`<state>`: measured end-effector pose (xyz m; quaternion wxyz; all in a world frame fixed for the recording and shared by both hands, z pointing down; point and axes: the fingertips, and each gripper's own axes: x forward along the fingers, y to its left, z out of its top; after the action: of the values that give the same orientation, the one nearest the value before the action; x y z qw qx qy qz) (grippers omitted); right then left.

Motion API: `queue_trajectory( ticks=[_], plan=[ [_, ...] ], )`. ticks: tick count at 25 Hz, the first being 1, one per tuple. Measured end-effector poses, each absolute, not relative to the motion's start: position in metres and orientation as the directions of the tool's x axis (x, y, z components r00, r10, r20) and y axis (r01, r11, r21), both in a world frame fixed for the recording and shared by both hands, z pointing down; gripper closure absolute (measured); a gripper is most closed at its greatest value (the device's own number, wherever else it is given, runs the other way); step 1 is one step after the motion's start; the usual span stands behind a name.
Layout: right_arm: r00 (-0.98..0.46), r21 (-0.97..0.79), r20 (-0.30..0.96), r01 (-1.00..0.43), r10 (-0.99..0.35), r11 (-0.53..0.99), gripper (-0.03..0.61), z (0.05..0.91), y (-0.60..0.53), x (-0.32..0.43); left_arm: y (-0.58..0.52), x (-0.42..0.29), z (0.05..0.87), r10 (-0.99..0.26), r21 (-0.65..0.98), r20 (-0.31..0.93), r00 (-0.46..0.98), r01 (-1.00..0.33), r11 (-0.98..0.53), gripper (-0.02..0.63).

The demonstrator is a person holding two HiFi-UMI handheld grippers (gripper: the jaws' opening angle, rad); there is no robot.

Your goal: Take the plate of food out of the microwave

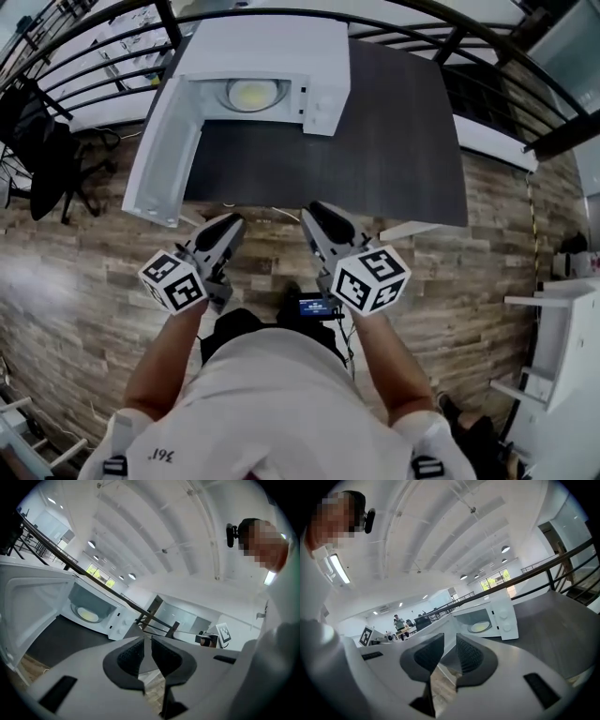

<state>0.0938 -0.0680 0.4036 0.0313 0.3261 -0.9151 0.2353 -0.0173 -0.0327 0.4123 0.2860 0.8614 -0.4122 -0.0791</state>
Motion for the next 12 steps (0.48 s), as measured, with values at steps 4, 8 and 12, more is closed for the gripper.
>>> queue_trajectory(
  ticks=[4, 8, 12],
  plan=[
    [-0.778, -0.418, 0.246, -0.623, -0.578, 0.661, 0.517, 0.422, -0.113, 0.079, -0.081, -0.030, 0.428, -0.788, 0.552, 0.149, 0.598, -0.711, -0.435, 0.583],
    [-0.749, -0.408, 0.293, -0.660, -0.594, 0.631, 0.517, 0.441, -0.152, 0.053, -0.129, -0.053, 0.444, -0.811, 0.546, 0.190, 0.554, -0.746, -0.382, 0.583],
    [-0.702, -0.391, 0.333, -0.711, -0.630, 0.585, 0.517, 0.465, -0.194, 0.018, -0.180, -0.084, 0.464, -0.816, 0.525, 0.228, 0.532, -0.773, -0.357, 0.583]
  ],
)
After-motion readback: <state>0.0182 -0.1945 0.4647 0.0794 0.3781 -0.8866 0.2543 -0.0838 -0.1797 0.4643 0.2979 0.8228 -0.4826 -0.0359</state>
